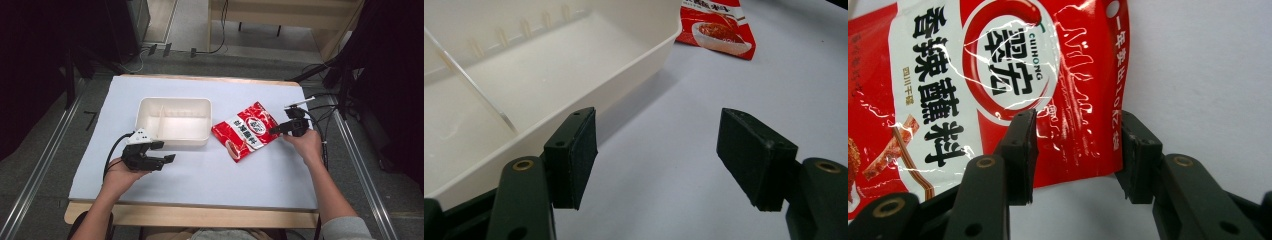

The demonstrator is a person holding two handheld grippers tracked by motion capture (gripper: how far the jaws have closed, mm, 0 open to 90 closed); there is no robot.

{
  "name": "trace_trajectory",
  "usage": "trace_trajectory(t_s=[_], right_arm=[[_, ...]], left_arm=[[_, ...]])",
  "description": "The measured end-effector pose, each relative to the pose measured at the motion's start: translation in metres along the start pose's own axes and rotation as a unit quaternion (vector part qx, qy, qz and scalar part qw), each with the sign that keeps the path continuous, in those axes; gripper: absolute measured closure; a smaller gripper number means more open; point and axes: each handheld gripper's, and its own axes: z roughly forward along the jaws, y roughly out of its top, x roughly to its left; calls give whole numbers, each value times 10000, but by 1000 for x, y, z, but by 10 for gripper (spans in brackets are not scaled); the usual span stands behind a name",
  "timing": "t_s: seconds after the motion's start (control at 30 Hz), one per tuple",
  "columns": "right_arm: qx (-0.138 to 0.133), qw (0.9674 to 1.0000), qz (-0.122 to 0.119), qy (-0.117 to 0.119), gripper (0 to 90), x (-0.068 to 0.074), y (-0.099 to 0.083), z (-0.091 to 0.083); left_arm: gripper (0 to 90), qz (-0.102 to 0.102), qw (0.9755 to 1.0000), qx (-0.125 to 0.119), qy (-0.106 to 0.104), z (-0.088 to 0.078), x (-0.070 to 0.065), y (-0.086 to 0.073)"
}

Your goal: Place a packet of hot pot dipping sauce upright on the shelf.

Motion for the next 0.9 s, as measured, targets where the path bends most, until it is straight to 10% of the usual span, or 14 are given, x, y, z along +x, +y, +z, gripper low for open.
trace_trajectory(t_s=[0.33, 0.67, 0.9], right_arm=[[200, 9995, -64, -214, 620, 9, 4, 2], [123, 9978, -153, -626, 900, 9, 1, 4], [-15, 9991, -148, -398, 900, 16, 12, -20]], left_arm=[[336, 2, 10000, -11, 2, 0, 0, 0], [336, 5, 10000, -12, 6, 0, -1, 0], [337, -14, 10000, -3, 13, 0, 1, 0]])
